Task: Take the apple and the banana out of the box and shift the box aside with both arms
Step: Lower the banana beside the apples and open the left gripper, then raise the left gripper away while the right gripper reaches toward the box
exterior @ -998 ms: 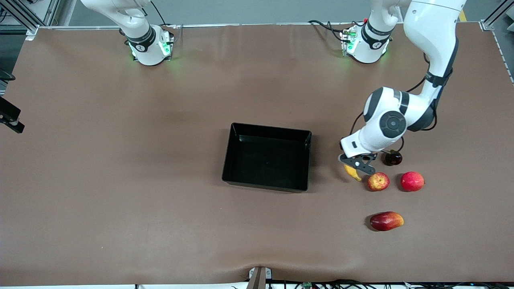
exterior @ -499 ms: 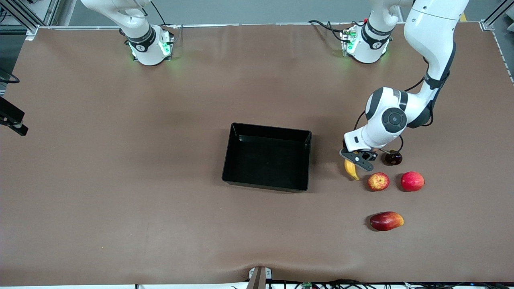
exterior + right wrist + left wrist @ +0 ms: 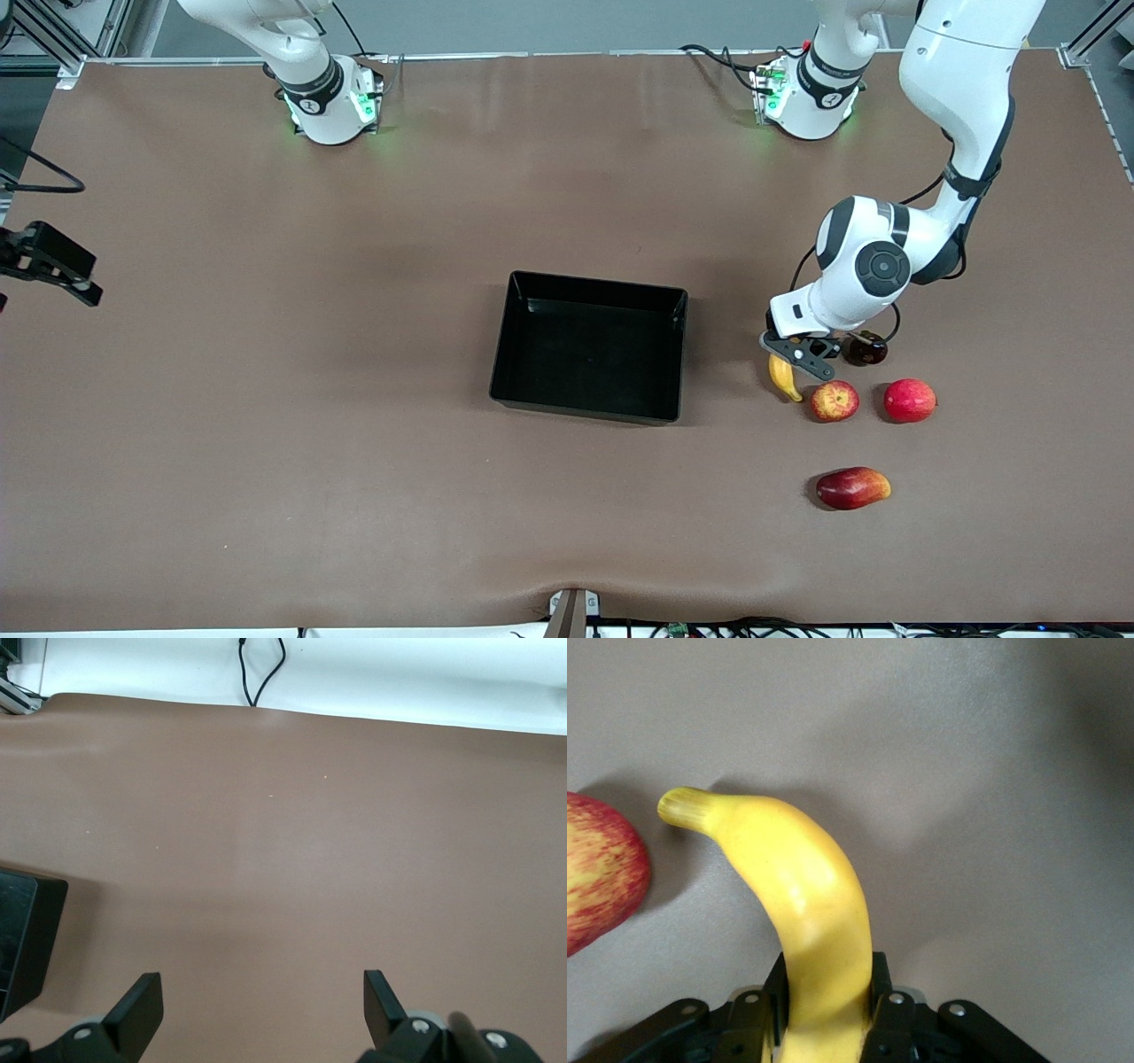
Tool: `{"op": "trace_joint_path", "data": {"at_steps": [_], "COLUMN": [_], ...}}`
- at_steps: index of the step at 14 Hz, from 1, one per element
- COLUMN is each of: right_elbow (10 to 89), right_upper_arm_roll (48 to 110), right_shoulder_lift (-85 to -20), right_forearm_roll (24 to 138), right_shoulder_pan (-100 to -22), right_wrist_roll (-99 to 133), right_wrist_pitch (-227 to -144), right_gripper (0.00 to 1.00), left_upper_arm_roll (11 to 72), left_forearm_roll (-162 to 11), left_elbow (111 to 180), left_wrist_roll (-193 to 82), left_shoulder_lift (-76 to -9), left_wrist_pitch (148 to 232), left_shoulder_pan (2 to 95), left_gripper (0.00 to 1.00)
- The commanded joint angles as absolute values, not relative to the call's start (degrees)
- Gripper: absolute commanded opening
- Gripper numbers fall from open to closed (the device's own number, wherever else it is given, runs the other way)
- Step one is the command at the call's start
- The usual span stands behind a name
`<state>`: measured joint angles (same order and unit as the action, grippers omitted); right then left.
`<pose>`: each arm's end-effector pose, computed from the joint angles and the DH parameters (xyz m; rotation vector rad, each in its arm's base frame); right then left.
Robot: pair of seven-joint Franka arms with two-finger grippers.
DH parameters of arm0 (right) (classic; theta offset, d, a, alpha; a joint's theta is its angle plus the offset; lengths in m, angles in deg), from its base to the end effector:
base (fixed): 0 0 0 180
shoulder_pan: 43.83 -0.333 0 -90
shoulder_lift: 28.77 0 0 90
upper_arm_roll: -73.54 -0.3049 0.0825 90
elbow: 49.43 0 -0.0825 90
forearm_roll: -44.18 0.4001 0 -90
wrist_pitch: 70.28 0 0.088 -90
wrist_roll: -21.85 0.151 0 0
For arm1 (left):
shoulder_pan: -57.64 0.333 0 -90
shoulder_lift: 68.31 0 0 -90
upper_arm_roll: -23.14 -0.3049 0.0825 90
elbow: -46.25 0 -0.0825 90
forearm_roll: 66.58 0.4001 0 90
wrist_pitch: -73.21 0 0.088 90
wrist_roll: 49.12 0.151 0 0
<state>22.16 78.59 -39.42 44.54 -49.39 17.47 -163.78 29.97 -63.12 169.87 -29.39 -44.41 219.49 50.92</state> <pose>0.6382 0.0123 0.6227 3.1070 0.1379 0.3070 0.5521 -0.1364 0.1340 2.9755 -0.9559 -0.0263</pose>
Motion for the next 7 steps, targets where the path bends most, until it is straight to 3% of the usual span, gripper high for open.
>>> {"op": "trace_joint_path", "data": {"at_steps": [1,3,4,6,7], "right_elbow": [23.69,24.04,24.56,25.27,25.27], "right_upper_arm_roll": [76.88,75.83,74.95,73.98,73.98], "right_shoulder_lift": [-39.23,-39.93,-40.02,-39.94,-40.02], "right_forearm_roll": [44.19,43.92,42.79,42.08,41.99], "right_shoulder_pan": [-49.19,-49.54,-49.63,-49.63,-49.63], "right_wrist_roll": [19.83,21.93,23.42,24.05,23.96], "right_wrist_pitch": [-165.81,-165.9,-166.69,-167.66,-167.66], "right_gripper": [1.0,1.0,1.0,1.0,1.0], "left_upper_arm_roll": [30.26,30.17,30.17,30.17,30.08], "left_forearm_roll": [-61.92,-61.92,-61.92,-61.92,-61.92], "left_elbow": [170.27,170.36,170.27,170.09,170.09], "left_wrist_roll": [-29.16,-29.08,-29.25,-29.78,-29.52], "left_shoulder_lift": [-43.79,-43.7,-43.7,-43.7,-43.87], "left_wrist_pitch": [220.95,221.48,221.48,221.48,221.39], "left_shoulder_pan": [51.4,51.57,51.57,51.57,51.57], "left_gripper": [0.06,0.13,0.28,1.0,1.0]}}
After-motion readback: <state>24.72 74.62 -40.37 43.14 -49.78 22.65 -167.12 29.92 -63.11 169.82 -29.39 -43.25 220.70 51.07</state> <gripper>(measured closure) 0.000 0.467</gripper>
